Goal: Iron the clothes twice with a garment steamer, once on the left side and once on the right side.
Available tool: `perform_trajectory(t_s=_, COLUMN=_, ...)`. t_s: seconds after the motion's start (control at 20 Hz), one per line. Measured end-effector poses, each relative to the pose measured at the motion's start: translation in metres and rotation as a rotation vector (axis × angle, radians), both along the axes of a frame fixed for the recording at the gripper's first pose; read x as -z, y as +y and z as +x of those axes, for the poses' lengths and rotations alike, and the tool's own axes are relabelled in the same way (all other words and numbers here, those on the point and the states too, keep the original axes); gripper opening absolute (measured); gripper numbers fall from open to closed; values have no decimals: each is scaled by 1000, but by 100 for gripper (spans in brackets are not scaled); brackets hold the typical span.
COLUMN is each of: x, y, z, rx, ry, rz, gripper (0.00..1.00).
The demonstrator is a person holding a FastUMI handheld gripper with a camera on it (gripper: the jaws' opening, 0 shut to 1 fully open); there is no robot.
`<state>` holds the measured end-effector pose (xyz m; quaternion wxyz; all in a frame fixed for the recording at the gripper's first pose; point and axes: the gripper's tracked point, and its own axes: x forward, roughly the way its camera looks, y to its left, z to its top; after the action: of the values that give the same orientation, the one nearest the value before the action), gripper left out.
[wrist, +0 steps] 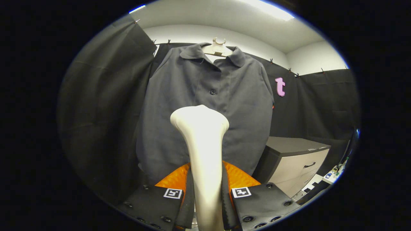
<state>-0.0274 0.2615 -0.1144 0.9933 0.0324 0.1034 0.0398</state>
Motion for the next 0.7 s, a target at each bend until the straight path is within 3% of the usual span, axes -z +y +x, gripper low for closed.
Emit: perform_trajectory(t_s=0.7, x=-61, y=-50, z=-13, rx=83, ry=-102, rz=-25, gripper=42)
